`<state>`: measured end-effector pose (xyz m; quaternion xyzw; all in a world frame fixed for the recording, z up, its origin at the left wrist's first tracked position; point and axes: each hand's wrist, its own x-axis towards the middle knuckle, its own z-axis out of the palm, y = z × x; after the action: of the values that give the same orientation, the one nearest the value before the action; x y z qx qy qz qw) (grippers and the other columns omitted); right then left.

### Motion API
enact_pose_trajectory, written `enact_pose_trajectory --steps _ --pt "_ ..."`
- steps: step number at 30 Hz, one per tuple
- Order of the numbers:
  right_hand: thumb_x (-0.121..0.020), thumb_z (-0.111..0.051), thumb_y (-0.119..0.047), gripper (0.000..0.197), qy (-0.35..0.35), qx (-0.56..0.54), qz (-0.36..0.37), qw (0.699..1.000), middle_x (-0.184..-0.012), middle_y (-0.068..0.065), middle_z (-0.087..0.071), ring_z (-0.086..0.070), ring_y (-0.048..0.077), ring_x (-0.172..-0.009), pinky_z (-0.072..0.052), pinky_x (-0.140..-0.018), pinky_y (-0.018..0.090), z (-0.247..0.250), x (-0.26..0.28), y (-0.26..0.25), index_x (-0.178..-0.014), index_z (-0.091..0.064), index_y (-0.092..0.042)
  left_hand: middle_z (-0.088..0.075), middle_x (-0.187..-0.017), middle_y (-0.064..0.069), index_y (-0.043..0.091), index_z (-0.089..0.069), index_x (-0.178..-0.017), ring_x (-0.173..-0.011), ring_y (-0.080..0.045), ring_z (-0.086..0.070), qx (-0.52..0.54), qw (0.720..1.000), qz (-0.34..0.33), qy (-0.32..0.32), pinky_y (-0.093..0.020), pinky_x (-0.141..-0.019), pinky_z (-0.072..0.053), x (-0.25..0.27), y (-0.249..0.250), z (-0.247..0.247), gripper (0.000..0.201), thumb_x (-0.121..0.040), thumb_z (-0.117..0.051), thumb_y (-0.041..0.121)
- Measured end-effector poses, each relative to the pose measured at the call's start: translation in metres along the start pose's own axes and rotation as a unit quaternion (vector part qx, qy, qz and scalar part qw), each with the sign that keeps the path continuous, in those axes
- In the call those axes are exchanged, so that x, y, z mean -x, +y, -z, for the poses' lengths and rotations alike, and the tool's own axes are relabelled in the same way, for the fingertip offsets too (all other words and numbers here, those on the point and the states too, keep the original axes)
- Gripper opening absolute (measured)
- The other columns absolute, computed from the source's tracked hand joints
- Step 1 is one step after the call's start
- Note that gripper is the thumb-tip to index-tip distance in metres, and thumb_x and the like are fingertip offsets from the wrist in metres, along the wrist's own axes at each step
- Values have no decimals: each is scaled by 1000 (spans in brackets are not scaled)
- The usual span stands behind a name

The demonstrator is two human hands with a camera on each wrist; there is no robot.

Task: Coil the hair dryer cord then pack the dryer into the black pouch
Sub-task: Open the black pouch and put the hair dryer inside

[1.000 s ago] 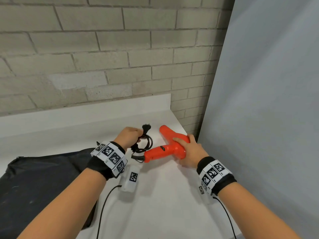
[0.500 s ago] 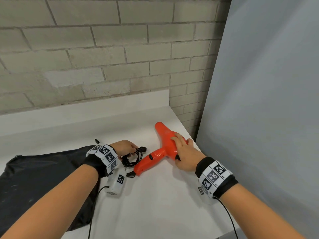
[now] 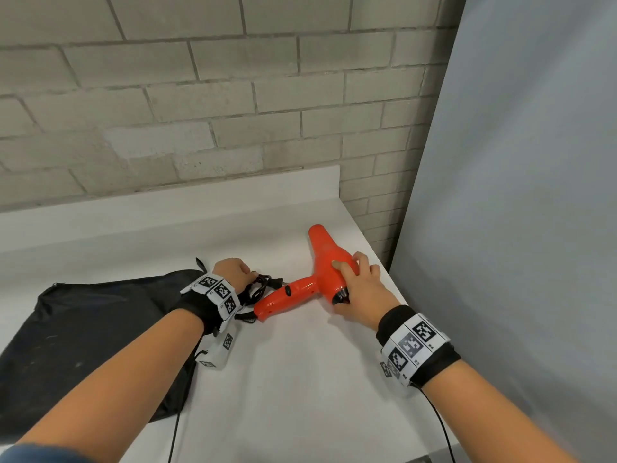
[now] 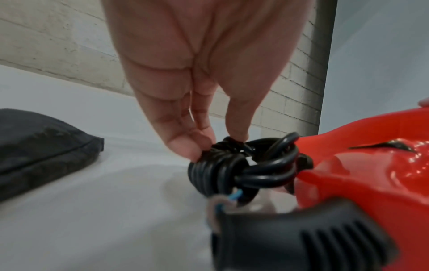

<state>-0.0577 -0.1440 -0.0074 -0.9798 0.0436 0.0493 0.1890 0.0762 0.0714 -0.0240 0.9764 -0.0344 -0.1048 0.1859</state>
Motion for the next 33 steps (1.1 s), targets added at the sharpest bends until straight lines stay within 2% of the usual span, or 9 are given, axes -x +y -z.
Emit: enact_pose_trajectory --steps 5,11,15,18,22,25,27,31,33 --pt "-84 -57 -37 73 28 11 -3 1000 -141 11 -19 -29 32 -120 -46 -92 41 0 1 -7 -143 -18 -23 -57 -127 -8 11 -54 -123 -117 -24 -52 -14 1000 -13 -14 -28 -96 -39 9 -6 0 38 -87 -54 26" --pt "-86 -55 -38 71 24 20 -46 998 -139 12 -21 -30 34 -121 -46 -91 41 2 -1 -21 -143 -17 -21 -57 -127 -6 12 -48 -129 -119 -21 -51 33 997 -47 -44 -25 -98 -36 11 -19 8 43 -87 -53 23" --pt "-86 -58 -31 65 53 49 -83 994 -136 14 -25 -32 35 -119 -46 -90 40 2 -4 -47 -139 -23 -19 -52 -132 -6 16 -43 -132 -120 -21 -50 52 991 -77 -98 -26 -101 -35 14 -34 23 47 -88 -54 28" --pt "-86 -55 -29 58 66 65 -49 995 -134 13 -30 -32 34 -119 -43 -92 38 0 -10 -80 -137 -30 -17 -47 -137 -4 21 -42 -133 -124 -21 -46 0 987 -92 -131 -28 -104 -33 15 -56 42 48 -88 -52 35" --pt "-87 -54 -27 48 0 -20 46 999 -132 9 -39 -36 28 -121 -42 -97 36 -14 -22 -133 -132 -40 -17 -40 -144 -9 17 -35 -138 -130 -26 -39 -101 984 -84 -118 -34 -108 -31 5 -101 69 56 -87 -53 32" --pt "-88 -55 -29 45 -81 -66 89 991 -128 9 -47 -46 24 -118 -39 -97 32 -33 -37 -170 -130 -44 -17 -30 -149 -11 14 -19 -144 -135 -27 -33 -122 983 -70 -115 -33 -110 -27 -6 -141 80 73 -84 -59 28" --pt "-88 -55 -29 45 -116 -77 98 985 -128 8 -48 -47 21 -118 -38 -97 29 -44 -45 -186 -130 -43 -18 -31 -149 -10 15 -15 -145 -134 -27 -36 -115 985 -59 -117 -33 -109 -29 -12 -159 80 80 -82 -63 28" --pt "-88 -57 -27 48 -137 -74 102 982 -130 9 -47 -47 23 -120 -37 -98 31 -62 -58 -210 -132 -41 -17 -54 -127 -10 12 -40 -132 -118 -27 -51 -90 987 -81 -109 -30 -97 -37 -22 -180 79 58 -80 -65 22" --pt "-87 -57 -25 51 -140 -76 102 982 -133 10 -45 -46 23 -122 -37 -101 33 -67 -63 -218 -134 -39 -16 -56 -114 -9 10 -50 -120 -112 -28 -54 -96 985 -106 -101 -29 -90 -40 -25 -183 77 45 -79 -66 18"
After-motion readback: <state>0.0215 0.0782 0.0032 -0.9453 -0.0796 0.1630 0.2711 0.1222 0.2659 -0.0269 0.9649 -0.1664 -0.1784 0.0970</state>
